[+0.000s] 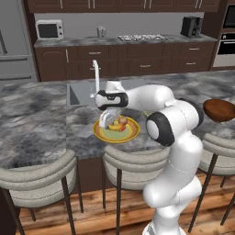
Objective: Take the fruits from the plate on the dining counter and place two fruits in each bowl.
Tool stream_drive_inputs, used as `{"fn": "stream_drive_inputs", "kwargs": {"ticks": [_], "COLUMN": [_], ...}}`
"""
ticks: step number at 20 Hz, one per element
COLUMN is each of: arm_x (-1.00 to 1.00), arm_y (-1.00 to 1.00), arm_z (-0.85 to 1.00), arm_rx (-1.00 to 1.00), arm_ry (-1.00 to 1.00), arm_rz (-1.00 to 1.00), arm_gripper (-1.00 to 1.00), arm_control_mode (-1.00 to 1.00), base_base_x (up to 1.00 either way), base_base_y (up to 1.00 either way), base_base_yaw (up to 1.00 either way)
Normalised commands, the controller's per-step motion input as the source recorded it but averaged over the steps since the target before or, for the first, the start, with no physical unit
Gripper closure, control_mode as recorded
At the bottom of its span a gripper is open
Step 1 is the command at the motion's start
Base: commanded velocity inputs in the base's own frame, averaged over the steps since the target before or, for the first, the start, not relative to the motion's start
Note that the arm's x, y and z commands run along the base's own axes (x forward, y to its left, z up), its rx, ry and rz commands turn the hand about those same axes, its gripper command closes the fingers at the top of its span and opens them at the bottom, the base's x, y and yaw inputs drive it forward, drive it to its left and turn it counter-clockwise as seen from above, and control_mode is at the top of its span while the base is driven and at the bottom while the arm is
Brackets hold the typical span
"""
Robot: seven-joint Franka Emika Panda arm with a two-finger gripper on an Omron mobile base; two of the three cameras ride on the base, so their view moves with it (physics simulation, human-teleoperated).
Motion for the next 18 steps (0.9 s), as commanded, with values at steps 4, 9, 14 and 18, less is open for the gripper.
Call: {"fn": "stream_drive_inputs", "kwargs": {"ticks": [4, 9, 14, 18], "arm_x": [-0.54, -0.02, 0.18, 0.37], "arm_y": [-0.21, -0.93, -1.00, -0.99], "arm_z": [0.97, 0.31, 0.24, 0.37], "arm_rx": [-0.01, -0.01, 0.00, -0.04], "arm_ry": [0.00, 0.02, 0.02, 0.07], "arm_rz": [-0.21, -0.39, -0.36, -0.36], "arm_gripper": [1.00, 1.00, 1.00, 1.00], "arm_control_mode": [-1.00, -1.00, -1.00, -1.00], "base_base_x": [0.00, 0.00, 0.00, 0.00], "base_base_y": [0.00, 0.00, 0.00, 0.00], "base_base_yaw": [0.00, 0.00, 0.00, 0.00]}}
